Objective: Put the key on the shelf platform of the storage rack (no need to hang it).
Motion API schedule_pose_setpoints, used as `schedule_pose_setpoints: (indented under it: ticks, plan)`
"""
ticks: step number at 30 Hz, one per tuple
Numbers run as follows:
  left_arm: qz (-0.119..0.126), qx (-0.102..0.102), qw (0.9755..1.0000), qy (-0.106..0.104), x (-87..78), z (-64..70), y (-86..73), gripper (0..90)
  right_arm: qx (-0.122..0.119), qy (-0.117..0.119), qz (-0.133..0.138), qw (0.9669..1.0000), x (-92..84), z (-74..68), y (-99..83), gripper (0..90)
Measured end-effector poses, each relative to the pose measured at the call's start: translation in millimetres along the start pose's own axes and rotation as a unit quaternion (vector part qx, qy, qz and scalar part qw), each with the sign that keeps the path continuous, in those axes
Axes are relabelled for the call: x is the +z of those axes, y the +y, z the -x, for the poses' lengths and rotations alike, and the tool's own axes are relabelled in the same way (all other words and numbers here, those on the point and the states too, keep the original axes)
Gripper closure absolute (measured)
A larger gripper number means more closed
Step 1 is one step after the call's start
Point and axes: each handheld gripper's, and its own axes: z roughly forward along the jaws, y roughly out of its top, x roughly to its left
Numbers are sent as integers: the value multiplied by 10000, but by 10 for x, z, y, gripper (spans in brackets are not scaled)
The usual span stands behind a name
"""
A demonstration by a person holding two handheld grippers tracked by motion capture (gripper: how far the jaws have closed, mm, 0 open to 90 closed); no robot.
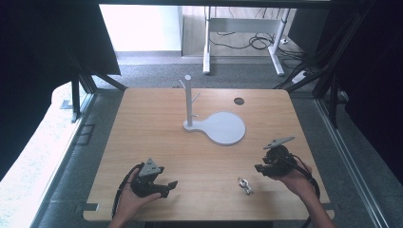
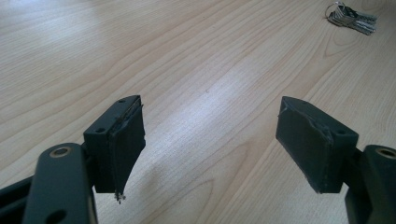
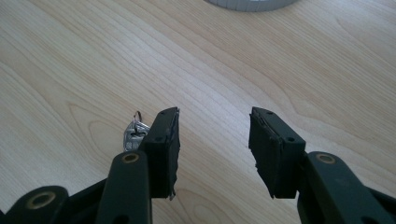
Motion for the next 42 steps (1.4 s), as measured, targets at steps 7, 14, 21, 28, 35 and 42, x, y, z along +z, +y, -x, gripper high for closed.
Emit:
schedule_pose_setpoints:
  ticks: [7,14,21,28,35,42]
  plan:
    - [57,-11,10000,21,-44,-11,5,241,-20,88,-93,9999,62,-76,128,565]
    - [15,17,10000,12,-15,-4,-9,241,-129,278,-367,9989,189,-146,199,609]
    - [63,-68,9998,163,42,-25,-33,244,-141,430,-591,9972,335,-187,245,636]
    - [265,-25,9995,183,10,17,-3,248,-142,409,-719,9965,426,-288,218,654]
    - [169,29,9998,110,20,31,-5,247,-213,459,-830,9953,480,-380,206,671]
    - [181,44,9998,96,29,33,-4,248,-167,500,-996,9936,575,-414,199,714]
